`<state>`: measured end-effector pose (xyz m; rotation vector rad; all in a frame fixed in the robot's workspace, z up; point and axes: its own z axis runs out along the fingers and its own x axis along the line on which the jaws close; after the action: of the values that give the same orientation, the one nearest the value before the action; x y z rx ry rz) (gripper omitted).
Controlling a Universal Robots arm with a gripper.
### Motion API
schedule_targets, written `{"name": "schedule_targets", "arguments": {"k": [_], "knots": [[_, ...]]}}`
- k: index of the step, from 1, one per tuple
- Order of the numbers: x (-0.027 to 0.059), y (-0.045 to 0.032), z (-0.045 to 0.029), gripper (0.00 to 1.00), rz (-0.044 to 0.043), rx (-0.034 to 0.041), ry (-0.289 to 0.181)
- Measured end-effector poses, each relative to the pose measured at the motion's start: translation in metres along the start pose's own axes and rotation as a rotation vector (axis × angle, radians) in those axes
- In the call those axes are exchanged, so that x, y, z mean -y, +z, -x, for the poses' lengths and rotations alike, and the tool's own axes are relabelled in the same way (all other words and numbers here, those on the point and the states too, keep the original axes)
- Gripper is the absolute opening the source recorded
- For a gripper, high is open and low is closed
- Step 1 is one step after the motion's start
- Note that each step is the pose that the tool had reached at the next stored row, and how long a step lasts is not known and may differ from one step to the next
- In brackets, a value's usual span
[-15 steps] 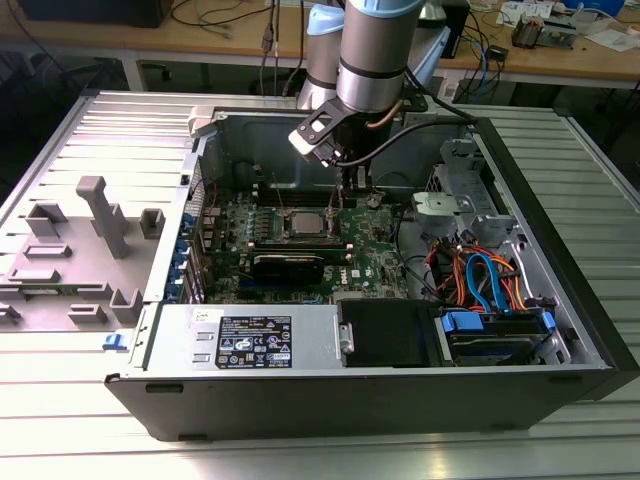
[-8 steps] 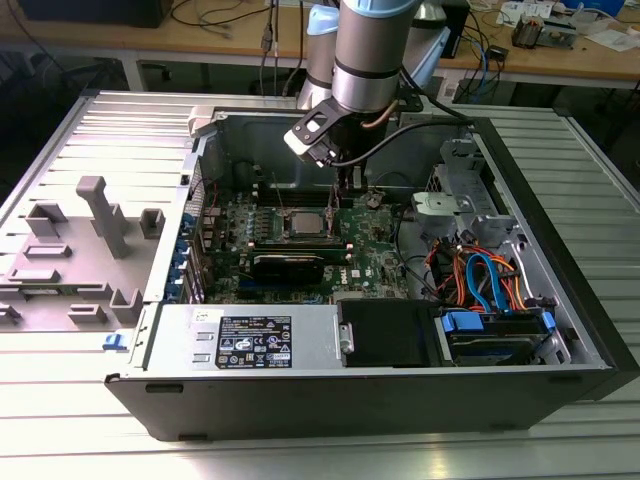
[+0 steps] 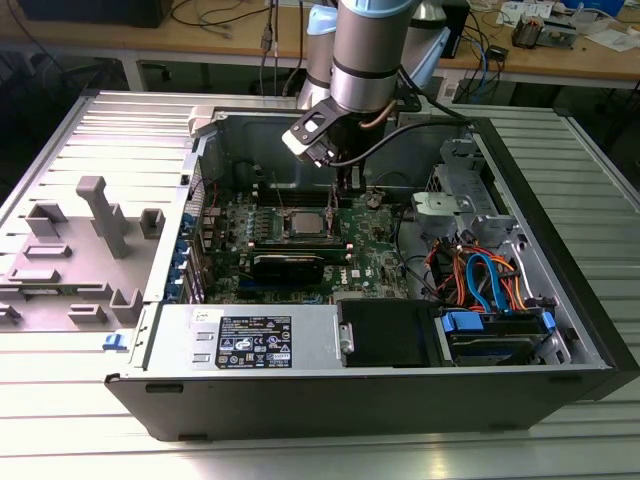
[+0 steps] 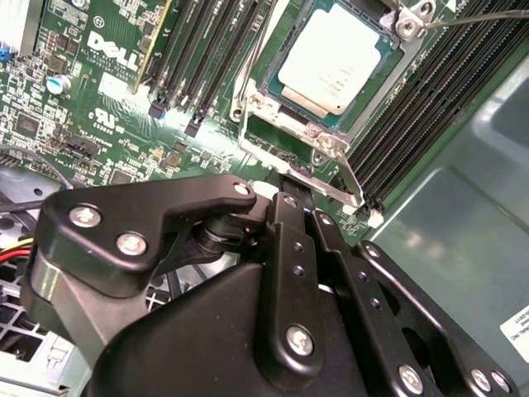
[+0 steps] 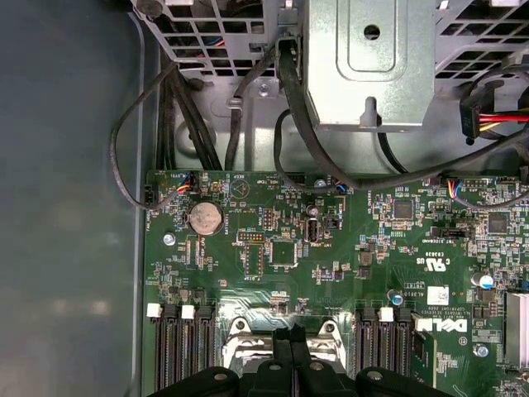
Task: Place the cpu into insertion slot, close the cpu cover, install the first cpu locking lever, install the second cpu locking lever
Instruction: 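Close the cpu cover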
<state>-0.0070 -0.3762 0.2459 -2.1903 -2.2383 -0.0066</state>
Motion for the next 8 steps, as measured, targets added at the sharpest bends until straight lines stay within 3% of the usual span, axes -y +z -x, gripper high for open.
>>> {"name": "schedule_targets", "arguments": {"k": [8], "knots": [[0.0059,0.0,-0.0001,0.11,0.0,0.0,0.0]]}}
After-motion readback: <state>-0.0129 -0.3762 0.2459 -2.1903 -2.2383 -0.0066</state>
